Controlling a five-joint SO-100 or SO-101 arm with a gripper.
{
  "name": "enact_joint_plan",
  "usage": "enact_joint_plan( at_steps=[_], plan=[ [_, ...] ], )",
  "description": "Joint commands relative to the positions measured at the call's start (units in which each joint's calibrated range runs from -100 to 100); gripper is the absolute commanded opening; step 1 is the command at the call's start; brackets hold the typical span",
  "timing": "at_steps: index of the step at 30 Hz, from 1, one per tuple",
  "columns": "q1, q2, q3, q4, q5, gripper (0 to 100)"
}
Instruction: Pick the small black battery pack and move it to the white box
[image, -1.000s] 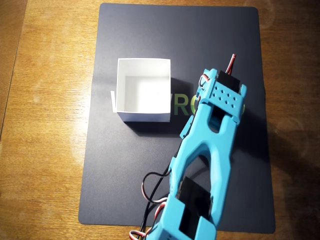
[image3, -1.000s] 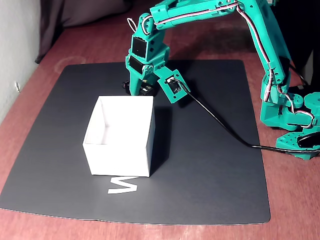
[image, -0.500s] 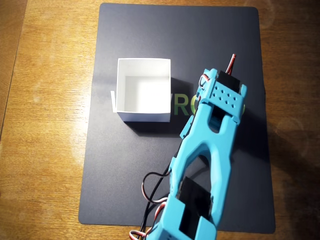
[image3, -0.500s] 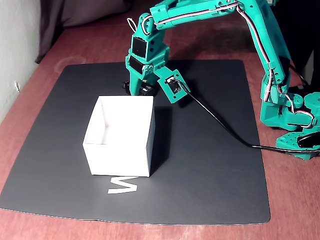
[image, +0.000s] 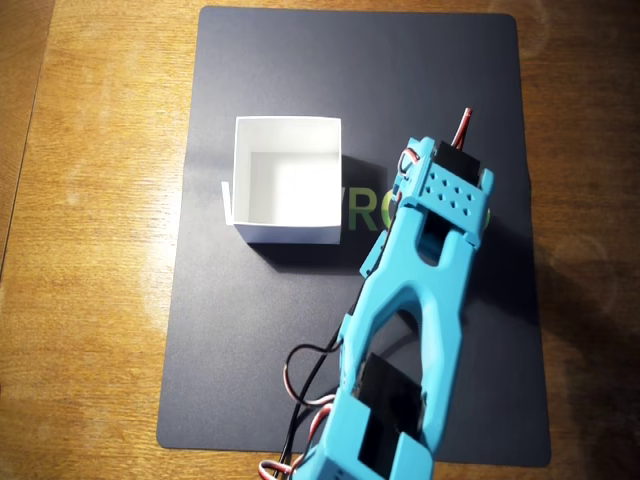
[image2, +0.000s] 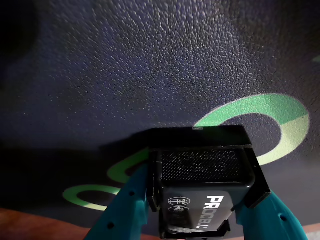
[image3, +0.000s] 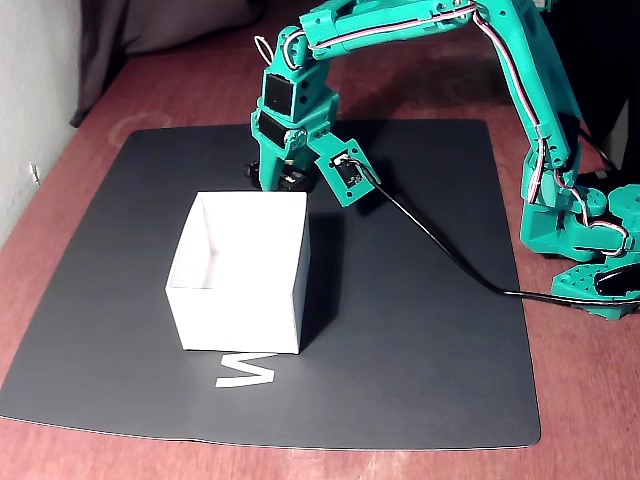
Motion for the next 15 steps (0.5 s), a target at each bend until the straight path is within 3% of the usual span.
enact_joint_plan(
  at_steps=[1,15],
  plan=[
    [0.73,-0.19,-0.50,1.01,-0.20,1],
    [-0.32,-3.61,-1.14,0.92,-0.42,1]
  ],
)
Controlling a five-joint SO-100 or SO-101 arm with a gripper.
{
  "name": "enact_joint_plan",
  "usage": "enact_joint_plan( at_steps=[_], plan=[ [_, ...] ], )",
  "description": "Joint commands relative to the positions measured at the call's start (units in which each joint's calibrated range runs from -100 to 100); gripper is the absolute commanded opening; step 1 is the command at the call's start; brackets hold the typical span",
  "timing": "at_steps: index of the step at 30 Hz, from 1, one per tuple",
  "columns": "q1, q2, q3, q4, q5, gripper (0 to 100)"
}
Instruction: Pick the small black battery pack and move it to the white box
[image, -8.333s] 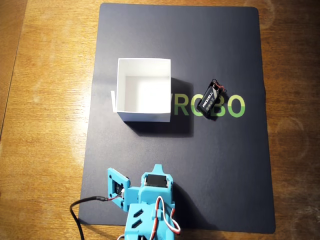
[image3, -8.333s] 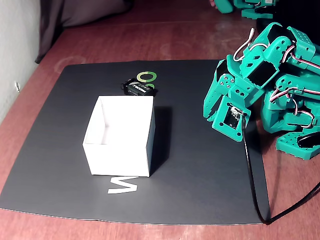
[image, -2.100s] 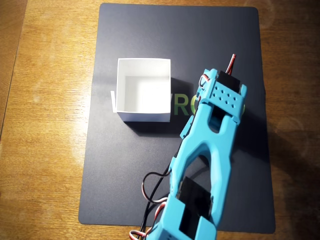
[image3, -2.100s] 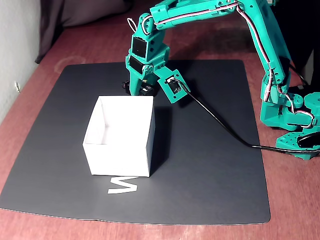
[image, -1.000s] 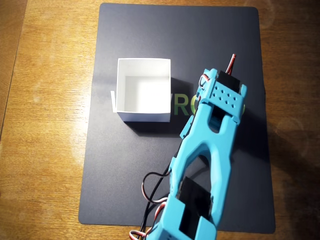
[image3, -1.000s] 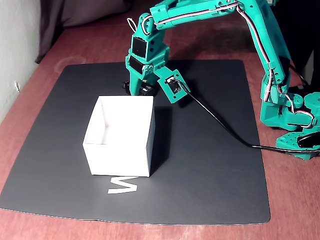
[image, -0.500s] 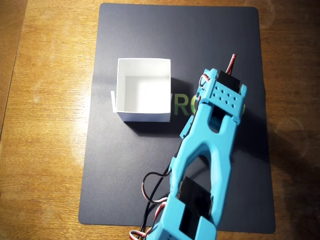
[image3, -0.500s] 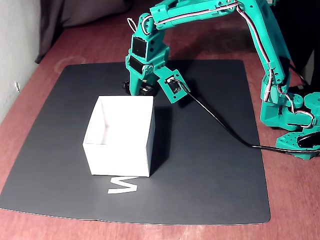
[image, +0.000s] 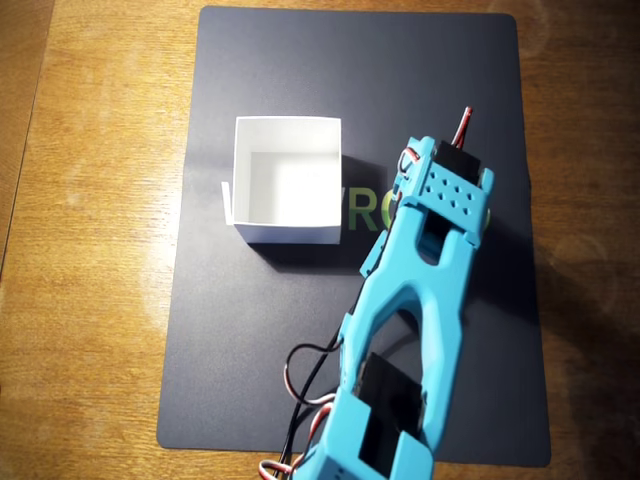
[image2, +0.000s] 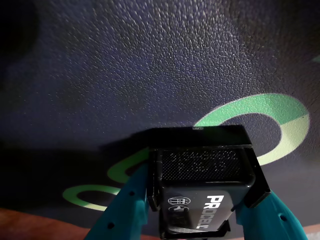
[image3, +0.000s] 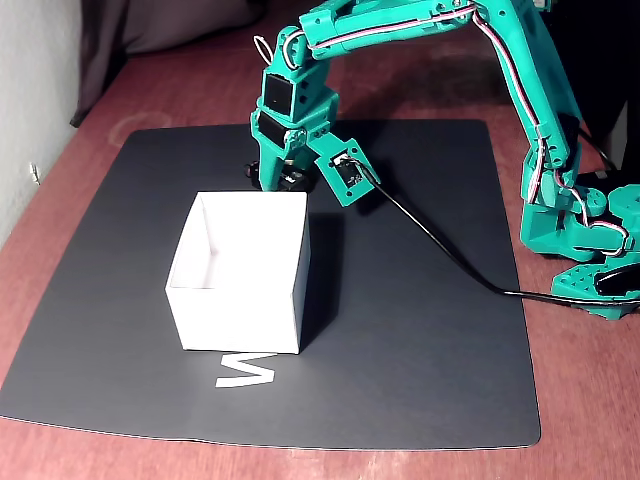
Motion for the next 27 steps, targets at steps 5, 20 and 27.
enact_joint_plan(
  at_steps=[5,20,27],
  plan=[
    [-1.96,-4.77,-1.13,1.80,-1.56,1],
    [-6.54,-12.92,-1.32,3.90,-2.59,1],
    [-12.05,-20.72,-1.41,1.89,-4.28,1]
  ],
)
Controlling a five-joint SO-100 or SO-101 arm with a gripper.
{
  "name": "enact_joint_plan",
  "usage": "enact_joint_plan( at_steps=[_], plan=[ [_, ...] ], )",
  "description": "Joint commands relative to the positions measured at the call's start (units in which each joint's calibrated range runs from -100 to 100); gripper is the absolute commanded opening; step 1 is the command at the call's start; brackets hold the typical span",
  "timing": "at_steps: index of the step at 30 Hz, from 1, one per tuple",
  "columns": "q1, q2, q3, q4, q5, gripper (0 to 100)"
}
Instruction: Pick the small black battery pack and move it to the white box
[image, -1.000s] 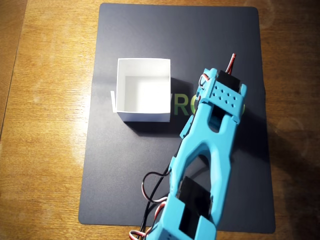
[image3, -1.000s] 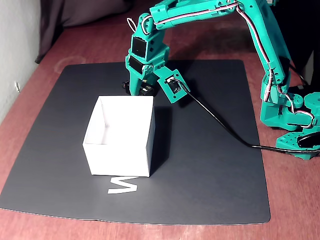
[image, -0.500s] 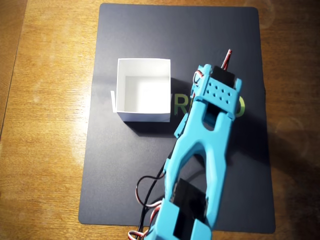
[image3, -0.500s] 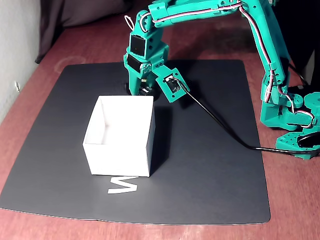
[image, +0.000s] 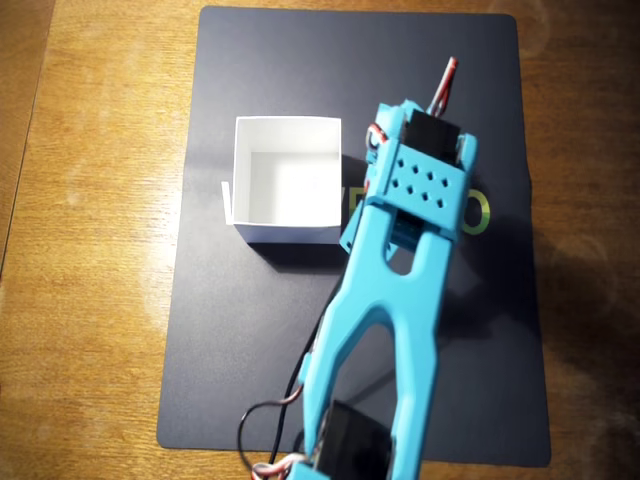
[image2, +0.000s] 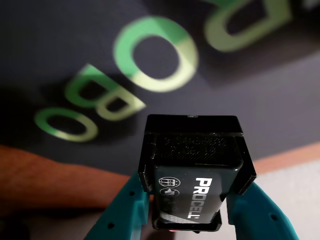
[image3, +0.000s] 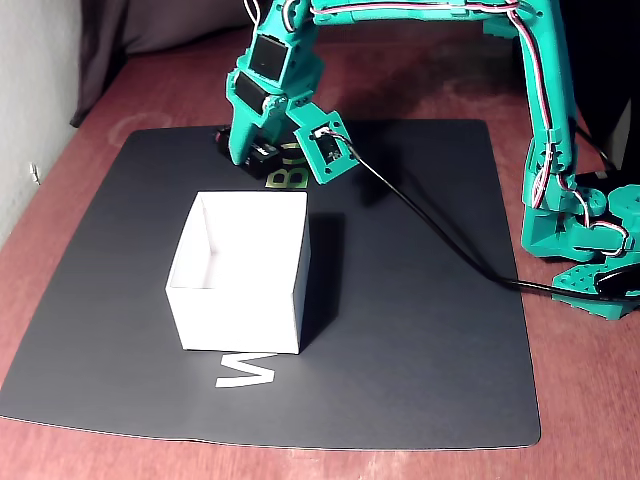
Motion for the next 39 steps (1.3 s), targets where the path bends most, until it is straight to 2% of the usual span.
enact_joint_plan(
  at_steps=[1,8,13,23,28,39],
  plan=[
    [-2.89,-7.97,-1.68,-2.83,-2.09,1],
    [-12.97,-14.28,-1.68,-4.93,-4.64,1],
    [-22.01,-17.87,-1.50,-4.23,-8.99,2],
    [-37.73,-19.28,-0.59,6.64,-18.77,2],
    [-41.71,-17.87,1.22,9.36,-22.19,1],
    [-38.31,-12.61,2.95,8.74,-21.98,1]
  ],
)
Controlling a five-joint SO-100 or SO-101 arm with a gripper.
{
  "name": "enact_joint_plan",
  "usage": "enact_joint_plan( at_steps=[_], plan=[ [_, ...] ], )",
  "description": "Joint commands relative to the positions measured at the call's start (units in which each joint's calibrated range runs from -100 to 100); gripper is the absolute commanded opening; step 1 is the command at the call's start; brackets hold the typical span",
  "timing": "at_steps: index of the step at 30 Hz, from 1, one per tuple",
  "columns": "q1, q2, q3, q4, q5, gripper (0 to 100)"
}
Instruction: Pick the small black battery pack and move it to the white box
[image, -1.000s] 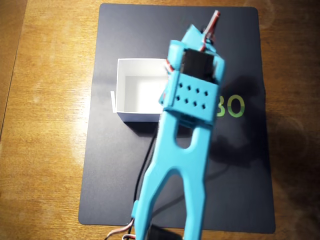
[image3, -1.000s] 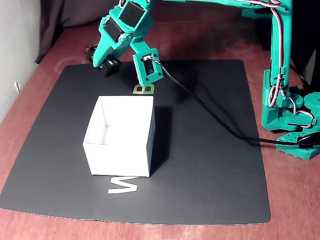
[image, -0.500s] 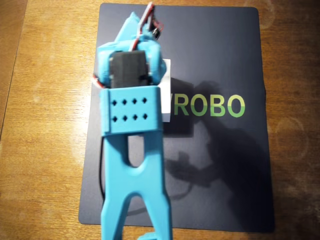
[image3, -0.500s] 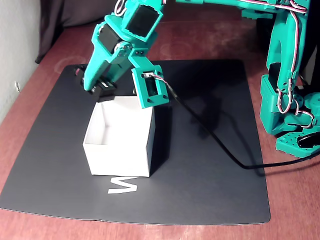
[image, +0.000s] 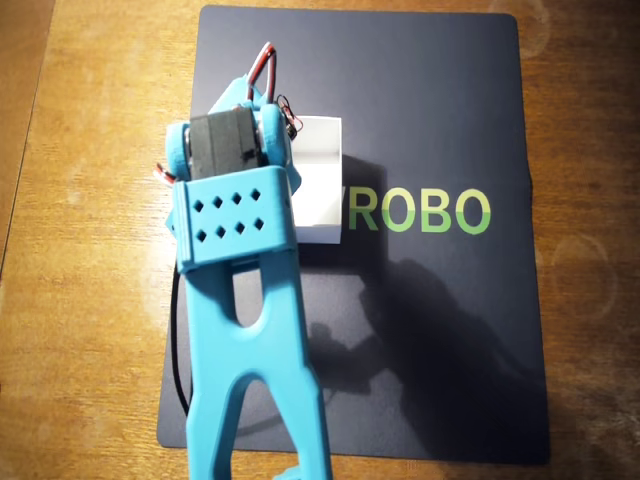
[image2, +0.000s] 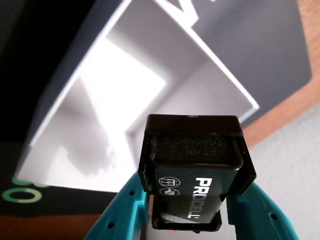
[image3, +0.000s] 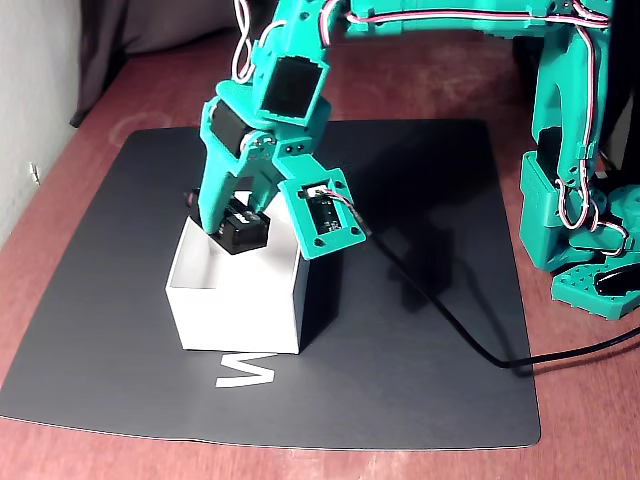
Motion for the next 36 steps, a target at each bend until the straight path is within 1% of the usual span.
enact_joint_plan(
  at_steps=[1,5,9,13,22,25,36],
  plan=[
    [2.82,1.14,-0.42,-0.50,0.15,1],
    [5.16,3.24,-0.42,-0.50,0.26,2],
    [5.99,4.64,-0.42,-0.59,0.36,2],
    [6.10,6.40,-0.42,-0.59,2.10,2],
    [7.63,9.73,-0.51,-0.77,2.16,2],
    [8.10,9.99,-0.51,-2.87,2.32,2],
    [8.21,10.78,-0.42,-4.97,8.84,2]
  ],
)
